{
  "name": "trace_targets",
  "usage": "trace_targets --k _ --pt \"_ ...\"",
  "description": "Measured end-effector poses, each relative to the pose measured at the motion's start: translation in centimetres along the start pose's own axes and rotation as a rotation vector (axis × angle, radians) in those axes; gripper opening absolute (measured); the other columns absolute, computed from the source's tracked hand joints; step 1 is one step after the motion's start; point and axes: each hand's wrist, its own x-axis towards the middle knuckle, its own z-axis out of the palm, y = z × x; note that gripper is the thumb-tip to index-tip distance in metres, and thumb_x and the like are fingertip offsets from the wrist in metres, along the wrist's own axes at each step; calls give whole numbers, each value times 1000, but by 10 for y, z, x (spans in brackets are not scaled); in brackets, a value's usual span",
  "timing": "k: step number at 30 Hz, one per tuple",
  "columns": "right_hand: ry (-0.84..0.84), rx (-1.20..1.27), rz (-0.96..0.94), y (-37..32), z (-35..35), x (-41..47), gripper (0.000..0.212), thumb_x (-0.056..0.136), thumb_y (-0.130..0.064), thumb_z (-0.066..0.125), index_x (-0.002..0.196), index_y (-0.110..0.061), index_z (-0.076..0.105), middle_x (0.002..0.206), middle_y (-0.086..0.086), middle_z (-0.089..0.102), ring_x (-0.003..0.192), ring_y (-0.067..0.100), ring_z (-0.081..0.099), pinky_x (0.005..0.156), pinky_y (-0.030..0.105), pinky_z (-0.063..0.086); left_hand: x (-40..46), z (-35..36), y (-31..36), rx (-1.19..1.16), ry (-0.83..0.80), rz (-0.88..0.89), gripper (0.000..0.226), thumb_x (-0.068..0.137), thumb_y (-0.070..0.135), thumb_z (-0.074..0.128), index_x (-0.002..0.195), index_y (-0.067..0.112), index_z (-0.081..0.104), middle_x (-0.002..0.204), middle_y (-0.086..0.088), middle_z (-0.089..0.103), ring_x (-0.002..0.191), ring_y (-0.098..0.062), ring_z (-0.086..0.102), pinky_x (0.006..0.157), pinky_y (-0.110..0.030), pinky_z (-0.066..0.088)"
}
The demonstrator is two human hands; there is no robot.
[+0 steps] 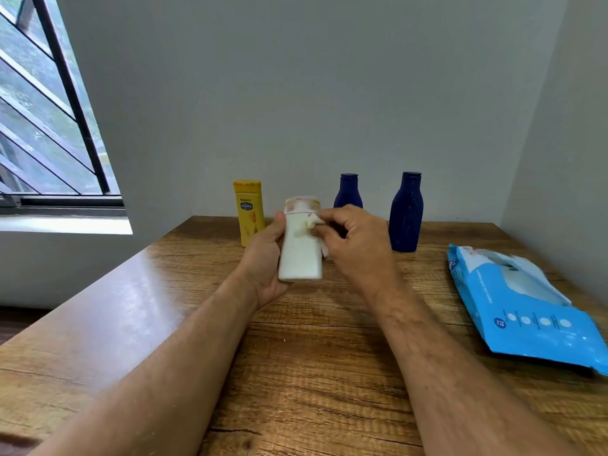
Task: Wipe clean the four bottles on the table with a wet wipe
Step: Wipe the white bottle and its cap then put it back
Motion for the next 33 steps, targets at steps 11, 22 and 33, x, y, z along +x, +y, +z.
trace_targets --k 11,22,33 --pt "-208 130 134 -3 -1 1 22 81 -5 77 99 -18 78 98 -19 71 93 -10 64 85 11 53 3 0 8 -211 90 18 49 108 42 32 126 2 55 102 -22 73 83 -33 74 65 -46 61" --pt "55 150 171 -2 0 4 21 88 -20 73 108 -18 74 102 -9 70 95 3 65 88 26 55 -4 12 -3 95 53 -33 23 107 24 44 115 12 63 77 -6 75 66 -16 68 64 -31 56" --pt "-311 223 222 -9 -2 2 18 80 -13 80 97 -16 78 89 -5 76 84 6 72 80 26 58 -12 11 7 -52 36 38 27 105 28 47 105 3 57 65 -13 70 59 -25 71 57 -39 60"
